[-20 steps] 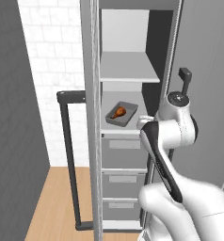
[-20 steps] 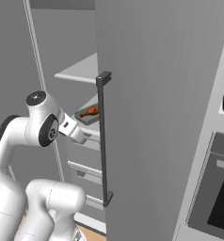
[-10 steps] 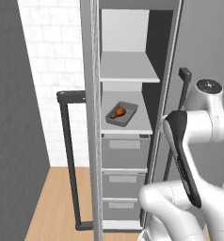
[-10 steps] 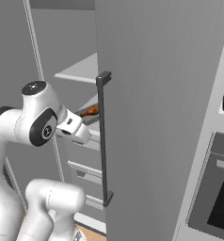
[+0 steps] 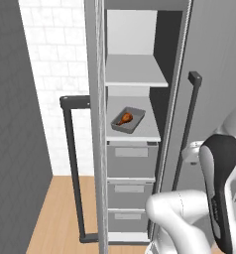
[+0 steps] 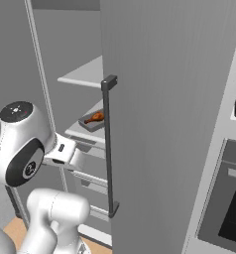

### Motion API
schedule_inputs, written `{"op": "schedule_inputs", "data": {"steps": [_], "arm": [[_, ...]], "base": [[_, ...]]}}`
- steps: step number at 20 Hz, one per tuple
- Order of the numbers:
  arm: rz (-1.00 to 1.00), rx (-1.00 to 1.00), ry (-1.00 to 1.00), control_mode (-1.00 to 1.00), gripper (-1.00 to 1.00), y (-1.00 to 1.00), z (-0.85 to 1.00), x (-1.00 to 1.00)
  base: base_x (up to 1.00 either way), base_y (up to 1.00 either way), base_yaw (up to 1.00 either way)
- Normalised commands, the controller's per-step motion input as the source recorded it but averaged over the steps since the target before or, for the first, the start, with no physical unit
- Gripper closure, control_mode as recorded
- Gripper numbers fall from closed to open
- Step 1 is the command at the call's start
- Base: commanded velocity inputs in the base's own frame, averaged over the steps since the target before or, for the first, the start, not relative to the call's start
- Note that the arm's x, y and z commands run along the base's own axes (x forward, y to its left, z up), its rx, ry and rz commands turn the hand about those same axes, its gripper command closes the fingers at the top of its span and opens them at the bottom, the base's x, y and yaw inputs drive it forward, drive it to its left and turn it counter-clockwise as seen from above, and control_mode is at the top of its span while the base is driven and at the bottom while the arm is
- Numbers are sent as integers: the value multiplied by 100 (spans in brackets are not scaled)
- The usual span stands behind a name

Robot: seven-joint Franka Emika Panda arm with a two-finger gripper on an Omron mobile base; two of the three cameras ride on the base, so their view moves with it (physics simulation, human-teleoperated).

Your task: Take the meat container that has the chicken drumstick and place it on the second highest rack of the freezer. Then take the vegetable container that has the corn and bell pepper and place it on the highest rack of the freezer.

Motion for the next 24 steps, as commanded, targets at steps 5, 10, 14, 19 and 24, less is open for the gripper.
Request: {"op": "schedule_inputs", "data": {"steps": [5,10,14,19,24], "arm": [[6,0,0,-100,-100,13,-1,0],[0,0,0,-100,-100,0,0,0],[0,0,0,-100,-100,0,0,0],[0,0,0,100,-100,0,0,0],[0,0,0,100,-100,0,0,0]], "base": [[0,0,0],[0,0,0],[0,0,0],[-3,0,0],[-79,-20,-1]]}}
